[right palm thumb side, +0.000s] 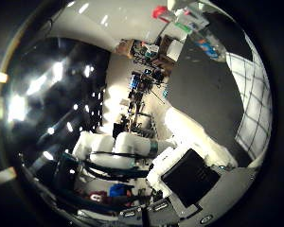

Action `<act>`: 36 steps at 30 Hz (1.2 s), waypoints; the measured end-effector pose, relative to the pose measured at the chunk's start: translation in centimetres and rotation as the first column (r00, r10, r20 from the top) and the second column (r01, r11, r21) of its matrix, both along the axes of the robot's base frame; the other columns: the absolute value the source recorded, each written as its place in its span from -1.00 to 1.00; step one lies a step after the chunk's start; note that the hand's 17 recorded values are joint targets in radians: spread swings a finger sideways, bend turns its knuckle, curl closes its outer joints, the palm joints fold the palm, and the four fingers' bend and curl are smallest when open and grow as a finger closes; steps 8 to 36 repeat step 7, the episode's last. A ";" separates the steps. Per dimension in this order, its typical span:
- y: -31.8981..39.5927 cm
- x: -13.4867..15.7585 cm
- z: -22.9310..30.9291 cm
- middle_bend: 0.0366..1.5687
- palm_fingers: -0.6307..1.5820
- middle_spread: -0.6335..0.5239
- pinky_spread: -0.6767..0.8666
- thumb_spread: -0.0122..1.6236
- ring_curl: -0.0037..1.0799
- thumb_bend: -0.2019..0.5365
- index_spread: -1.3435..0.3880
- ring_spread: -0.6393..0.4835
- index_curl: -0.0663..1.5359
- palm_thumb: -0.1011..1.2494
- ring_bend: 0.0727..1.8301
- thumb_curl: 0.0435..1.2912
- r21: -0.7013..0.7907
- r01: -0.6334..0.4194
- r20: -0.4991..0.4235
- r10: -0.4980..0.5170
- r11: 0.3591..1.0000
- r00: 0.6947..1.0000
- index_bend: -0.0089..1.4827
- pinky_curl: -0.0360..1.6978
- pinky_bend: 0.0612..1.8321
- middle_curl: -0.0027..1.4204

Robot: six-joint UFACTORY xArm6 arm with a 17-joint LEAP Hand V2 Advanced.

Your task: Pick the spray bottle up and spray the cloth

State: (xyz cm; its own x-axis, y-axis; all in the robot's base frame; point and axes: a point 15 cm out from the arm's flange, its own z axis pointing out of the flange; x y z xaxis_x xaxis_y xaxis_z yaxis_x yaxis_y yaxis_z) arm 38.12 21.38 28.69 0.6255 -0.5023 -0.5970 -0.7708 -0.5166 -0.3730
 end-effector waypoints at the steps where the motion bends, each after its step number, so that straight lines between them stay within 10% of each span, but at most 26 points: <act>1: -1.1 0.1 0.2 -0.75 -0.15 0.09 0.36 0.37 -0.44 -0.51 0.18 0.24 -0.50 0.27 -0.68 -0.35 -0.013 0.014 0.011 -0.014 1.000 1.000 -0.75 -0.55 -0.76 -0.42; 36: -5.0 -1.5 -0.2 -0.75 -0.13 0.07 0.36 0.37 -0.45 -0.51 0.18 0.24 -0.50 0.26 -0.71 -0.36 -0.091 0.046 0.039 -0.043 0.995 0.998 -0.75 -0.57 -0.78 -0.42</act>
